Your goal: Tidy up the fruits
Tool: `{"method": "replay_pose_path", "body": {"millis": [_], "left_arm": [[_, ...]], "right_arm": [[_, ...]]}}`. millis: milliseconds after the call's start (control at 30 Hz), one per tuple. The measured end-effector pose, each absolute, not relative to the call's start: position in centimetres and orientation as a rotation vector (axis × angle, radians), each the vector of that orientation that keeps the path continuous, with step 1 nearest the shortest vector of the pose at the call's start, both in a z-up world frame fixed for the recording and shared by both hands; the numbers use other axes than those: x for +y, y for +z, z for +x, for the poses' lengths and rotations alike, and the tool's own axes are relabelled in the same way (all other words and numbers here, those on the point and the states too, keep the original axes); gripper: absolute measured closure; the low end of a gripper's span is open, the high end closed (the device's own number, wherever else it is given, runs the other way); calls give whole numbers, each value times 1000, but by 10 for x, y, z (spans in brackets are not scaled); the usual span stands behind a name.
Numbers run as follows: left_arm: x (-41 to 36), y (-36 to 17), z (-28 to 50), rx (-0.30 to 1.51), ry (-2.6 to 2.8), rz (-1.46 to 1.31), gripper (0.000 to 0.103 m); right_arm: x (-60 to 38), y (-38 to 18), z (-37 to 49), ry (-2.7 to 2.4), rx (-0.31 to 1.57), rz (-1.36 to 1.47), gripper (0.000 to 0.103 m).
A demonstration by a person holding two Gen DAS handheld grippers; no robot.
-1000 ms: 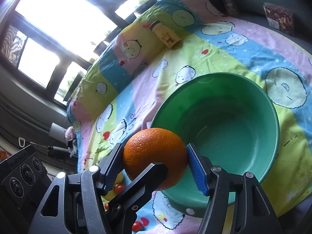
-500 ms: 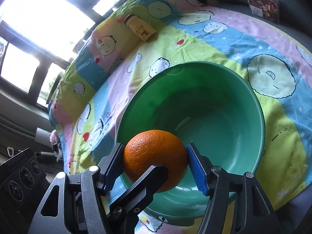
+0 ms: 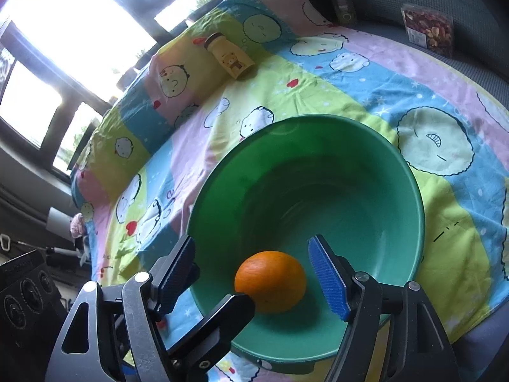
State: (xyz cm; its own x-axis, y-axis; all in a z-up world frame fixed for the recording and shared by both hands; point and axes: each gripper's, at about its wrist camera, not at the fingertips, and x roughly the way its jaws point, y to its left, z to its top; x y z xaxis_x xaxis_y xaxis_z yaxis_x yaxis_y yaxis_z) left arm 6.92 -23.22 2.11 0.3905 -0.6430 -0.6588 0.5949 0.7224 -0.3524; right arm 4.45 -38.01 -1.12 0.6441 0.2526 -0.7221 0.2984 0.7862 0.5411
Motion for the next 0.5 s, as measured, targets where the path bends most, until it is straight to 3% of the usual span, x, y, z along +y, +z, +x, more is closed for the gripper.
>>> {"method": "replay_pose_path", "body": {"millis": [267,500], "left_arm": [[-182,38,61,823,-635,-95,19],[-132,41,51,819,-500,-150,14]], "right_arm": [[-365,5,39,-12,813,634,11],[-345,16,37,27,771,582,9]]}}
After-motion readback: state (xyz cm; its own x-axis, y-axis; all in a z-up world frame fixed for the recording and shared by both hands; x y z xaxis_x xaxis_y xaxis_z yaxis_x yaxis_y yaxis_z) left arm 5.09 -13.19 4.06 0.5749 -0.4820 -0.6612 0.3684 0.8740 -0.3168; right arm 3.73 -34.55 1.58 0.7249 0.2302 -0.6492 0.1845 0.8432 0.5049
